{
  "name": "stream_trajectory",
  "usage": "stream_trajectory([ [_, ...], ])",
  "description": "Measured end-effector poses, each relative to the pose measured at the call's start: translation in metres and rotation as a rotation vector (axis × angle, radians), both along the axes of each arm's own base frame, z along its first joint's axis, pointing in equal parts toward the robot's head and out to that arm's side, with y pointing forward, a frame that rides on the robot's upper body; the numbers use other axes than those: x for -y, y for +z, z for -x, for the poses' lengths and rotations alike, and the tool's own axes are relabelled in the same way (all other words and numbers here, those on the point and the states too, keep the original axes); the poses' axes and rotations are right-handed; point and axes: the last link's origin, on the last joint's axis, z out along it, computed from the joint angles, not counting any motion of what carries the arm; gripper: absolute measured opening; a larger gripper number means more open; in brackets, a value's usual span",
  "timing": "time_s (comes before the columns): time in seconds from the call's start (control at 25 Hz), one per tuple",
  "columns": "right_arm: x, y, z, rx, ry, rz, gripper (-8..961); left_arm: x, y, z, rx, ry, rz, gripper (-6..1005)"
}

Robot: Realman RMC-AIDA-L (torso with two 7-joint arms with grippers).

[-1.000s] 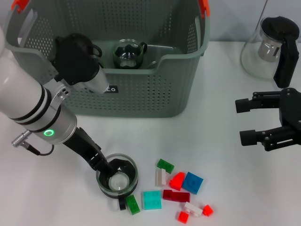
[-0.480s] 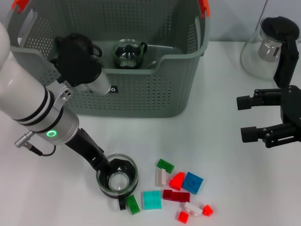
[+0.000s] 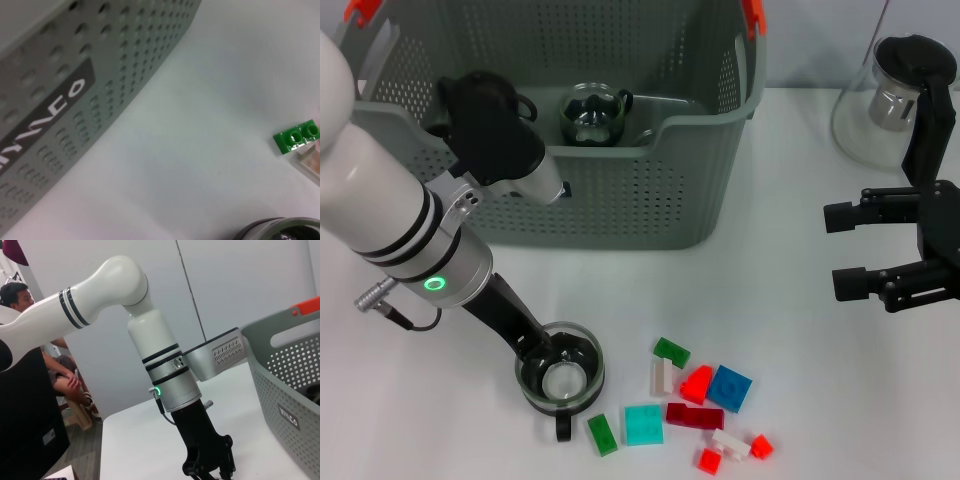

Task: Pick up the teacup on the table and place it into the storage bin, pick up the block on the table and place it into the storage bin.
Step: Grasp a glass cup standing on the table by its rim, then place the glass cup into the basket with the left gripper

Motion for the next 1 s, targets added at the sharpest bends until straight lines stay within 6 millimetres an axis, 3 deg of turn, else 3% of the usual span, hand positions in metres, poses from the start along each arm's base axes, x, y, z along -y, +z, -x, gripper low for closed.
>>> stream_trajectory([
  [0.28, 0.001, 0.0, -0.001, 0.0, -0.003, -0.001, 911, -0.001, 0.002, -0.003, -0.001, -0.01, -0.002, 94],
  [0.52, 0.001, 0.0, -0.001, -0.001, -0.003, -0.004, 912, -0.002, 0.013, -0.012, 0.005, -0.014, 0.004, 45],
  [0.8, 0.0, 0.006, -0.005, 0.016, -0.002, -0.013, 912, 0.003, 0.061, -0.057, 0.222, -0.062, 0.004, 46],
  [1.0, 0.0, 0.005, -0.007, 0.043, -0.004, -0.003, 911, -0.008, 0.098, -0.089, 0.457, -0.161, -0.039, 46],
])
